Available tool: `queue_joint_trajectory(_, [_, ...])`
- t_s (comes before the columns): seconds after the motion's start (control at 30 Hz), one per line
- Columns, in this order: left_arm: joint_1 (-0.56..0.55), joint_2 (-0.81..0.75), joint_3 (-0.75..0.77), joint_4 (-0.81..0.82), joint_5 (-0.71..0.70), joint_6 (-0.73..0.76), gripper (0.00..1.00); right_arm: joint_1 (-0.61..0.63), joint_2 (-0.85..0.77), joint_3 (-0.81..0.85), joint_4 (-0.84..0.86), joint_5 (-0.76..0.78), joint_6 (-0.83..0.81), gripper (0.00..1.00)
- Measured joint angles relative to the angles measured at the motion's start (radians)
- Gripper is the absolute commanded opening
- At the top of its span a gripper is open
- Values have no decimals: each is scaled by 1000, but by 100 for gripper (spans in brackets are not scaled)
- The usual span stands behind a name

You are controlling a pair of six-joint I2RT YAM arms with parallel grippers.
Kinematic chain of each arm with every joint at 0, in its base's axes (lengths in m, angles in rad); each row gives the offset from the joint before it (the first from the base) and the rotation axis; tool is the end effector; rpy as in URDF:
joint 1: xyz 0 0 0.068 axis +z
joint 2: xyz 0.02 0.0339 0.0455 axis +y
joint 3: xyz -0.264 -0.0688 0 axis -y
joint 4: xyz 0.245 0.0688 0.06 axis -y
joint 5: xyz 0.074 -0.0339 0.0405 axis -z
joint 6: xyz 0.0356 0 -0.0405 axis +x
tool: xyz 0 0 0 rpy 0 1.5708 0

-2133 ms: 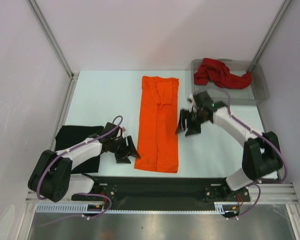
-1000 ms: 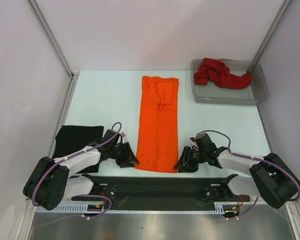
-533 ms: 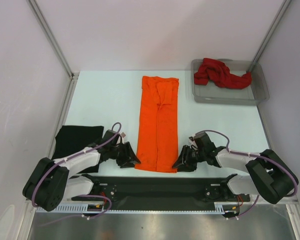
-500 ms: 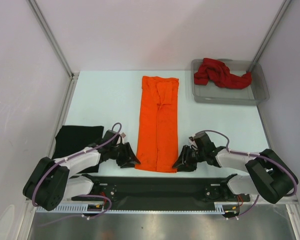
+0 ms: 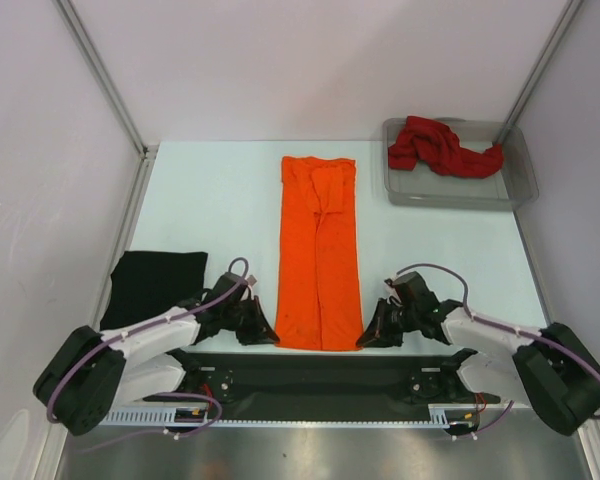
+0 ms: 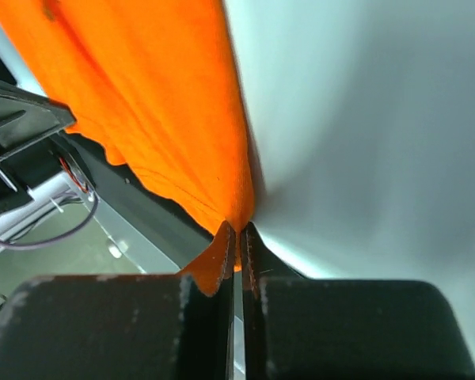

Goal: Fold and stack the t-shirts
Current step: Fold the tshirt

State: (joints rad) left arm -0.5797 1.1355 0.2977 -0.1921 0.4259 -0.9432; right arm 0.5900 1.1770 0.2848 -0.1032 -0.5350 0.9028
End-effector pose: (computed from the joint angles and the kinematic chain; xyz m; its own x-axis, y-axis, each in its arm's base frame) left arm 0.1358 -0.1065 0.1197 -0.9690 -0.2466 -0.0157 -0.1831 0.7591 -0.6248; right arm 0.1363 0.1131 0.1165 -0.9886 0.1509 -0.0013 0.1080 0.7136 0.6922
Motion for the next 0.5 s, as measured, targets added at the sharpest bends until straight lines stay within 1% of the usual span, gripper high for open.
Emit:
queue_joint_trajectory(0.13, [-112,-89,-21,-49,-73,-77,1,10,-132,-32,-91,7,-10,0])
queue_joint_trajectory(0.17, [-155,-114,-23,-77,-101,-108,1,16,-183,-44,-127,6,-14,0])
queue_joint_trajectory(0.33, [-323,-139,13,-150,-182,-229,0,29,-364,-56,-262,11,-18,0])
queue_joint_trajectory(0.4, [-349,-126,46,-181,-200,-259,0,27,-381,-52,-289,10,-24,0])
queue_joint_trajectory(0.5, [-353,-88,150,-238,-242,-280,0,7,-287,-4,-313,3,-57,0])
